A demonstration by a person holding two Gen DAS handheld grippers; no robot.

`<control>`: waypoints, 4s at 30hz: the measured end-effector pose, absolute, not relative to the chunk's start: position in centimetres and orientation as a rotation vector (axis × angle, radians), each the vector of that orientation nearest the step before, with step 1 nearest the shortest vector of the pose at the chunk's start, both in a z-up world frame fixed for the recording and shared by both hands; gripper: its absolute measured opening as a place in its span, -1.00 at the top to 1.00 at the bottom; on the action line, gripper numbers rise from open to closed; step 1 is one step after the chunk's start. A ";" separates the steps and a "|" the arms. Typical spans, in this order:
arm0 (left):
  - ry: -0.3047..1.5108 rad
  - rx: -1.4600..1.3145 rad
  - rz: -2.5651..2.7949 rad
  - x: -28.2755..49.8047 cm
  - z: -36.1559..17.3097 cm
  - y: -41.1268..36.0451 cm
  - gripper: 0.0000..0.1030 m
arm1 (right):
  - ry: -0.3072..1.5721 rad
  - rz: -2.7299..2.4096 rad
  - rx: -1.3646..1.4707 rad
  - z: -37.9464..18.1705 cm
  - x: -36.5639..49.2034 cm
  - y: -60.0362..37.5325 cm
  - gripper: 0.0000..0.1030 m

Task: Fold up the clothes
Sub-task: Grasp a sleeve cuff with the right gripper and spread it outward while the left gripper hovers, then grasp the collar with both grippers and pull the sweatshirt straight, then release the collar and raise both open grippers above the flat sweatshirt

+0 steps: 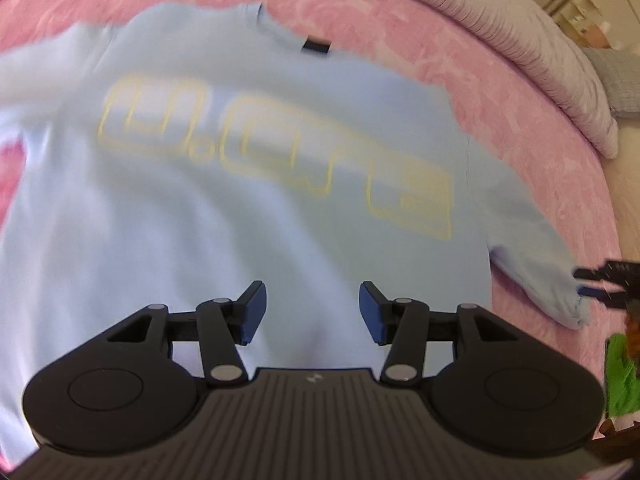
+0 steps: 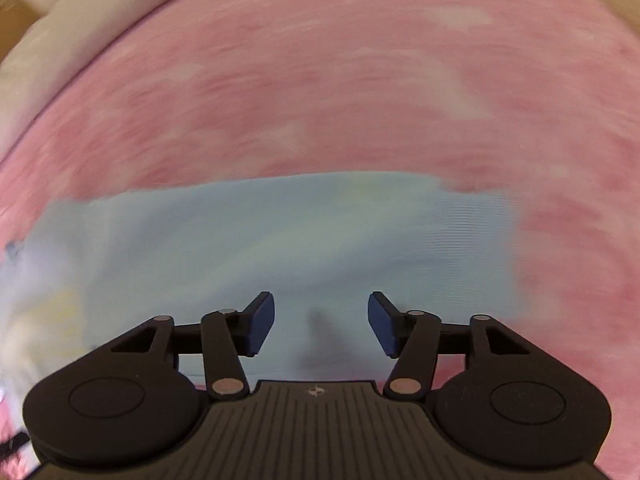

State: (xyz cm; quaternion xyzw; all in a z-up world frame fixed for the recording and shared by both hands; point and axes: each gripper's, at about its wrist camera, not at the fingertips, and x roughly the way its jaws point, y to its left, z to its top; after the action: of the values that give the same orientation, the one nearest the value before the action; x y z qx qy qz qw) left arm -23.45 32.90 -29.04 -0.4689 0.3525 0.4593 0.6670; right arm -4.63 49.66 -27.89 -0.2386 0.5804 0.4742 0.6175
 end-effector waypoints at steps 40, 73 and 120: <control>0.851 -0.745 0.985 -34.1 -35.6 61.9 0.47 | 0.641 1.525 -0.935 -35.0 -28.6 69.9 0.32; 1.020 -0.922 0.638 -43.4 -33.2 30.3 0.15 | 1.166 1.156 -0.919 -35.4 -7.9 22.8 0.10; 0.814 -0.746 1.145 -33.9 -5.1 1.0 -0.70 | 1.011 1.189 -0.593 -9.1 -5.3 -4.0 -0.72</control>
State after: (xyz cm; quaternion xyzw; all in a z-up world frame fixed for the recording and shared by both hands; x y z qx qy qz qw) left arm -33.89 0.98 -5.13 -0.3348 0.3655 0.5141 0.7000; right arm -5.26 -4.03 -9.08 -0.2633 0.4488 0.5278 0.6714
